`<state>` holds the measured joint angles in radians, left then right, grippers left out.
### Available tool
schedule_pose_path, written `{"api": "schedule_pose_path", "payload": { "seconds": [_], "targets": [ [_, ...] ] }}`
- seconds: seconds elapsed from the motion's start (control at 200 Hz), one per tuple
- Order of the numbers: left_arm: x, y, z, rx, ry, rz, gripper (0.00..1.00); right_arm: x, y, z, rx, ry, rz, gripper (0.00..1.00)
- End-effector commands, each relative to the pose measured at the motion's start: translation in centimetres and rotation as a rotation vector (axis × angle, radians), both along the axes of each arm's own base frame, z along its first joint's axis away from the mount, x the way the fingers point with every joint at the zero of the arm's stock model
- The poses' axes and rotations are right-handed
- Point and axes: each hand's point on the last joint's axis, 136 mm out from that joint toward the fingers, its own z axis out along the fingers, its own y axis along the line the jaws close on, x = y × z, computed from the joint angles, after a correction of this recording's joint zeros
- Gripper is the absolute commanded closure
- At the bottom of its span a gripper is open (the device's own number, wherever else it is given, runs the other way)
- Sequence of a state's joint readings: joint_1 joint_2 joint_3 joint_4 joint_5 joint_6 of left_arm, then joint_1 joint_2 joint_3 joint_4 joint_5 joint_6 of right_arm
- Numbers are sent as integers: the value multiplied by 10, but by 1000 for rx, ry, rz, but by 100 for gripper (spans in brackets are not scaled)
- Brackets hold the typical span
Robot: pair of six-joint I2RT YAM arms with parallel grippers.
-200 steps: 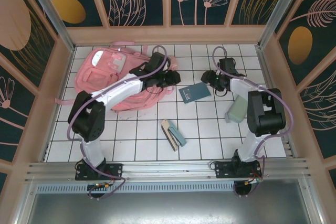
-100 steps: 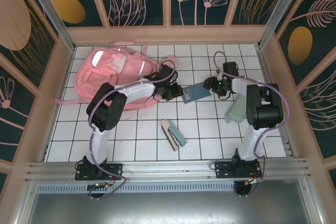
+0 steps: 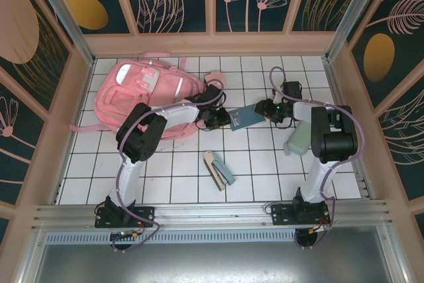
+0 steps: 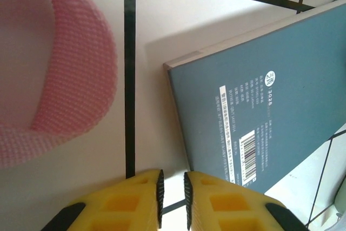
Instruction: Pack the student bag
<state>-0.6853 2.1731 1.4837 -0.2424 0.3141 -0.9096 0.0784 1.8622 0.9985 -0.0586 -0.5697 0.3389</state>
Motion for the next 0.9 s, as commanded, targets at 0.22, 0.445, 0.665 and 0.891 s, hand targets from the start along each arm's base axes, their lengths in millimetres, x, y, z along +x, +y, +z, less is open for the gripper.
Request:
{"api": "schedule_pose_path", "payload": {
  "seconds": [0.22,0.445,0.665,0.891],
  "targets": [
    [-1,-3,-18,44,-1,-50,81,-45,56,46,331,31,214,59],
    [1,0,-19,73,-16,-62,81,-51,54,49,356,35,217,66],
    [3,2,-16,91,-34,-76,81,-49,52,46,347,50,209,82],
    [14,5,18,125,-110,-99,81,-44,39,59,346,22,160,100]
  ]
}}
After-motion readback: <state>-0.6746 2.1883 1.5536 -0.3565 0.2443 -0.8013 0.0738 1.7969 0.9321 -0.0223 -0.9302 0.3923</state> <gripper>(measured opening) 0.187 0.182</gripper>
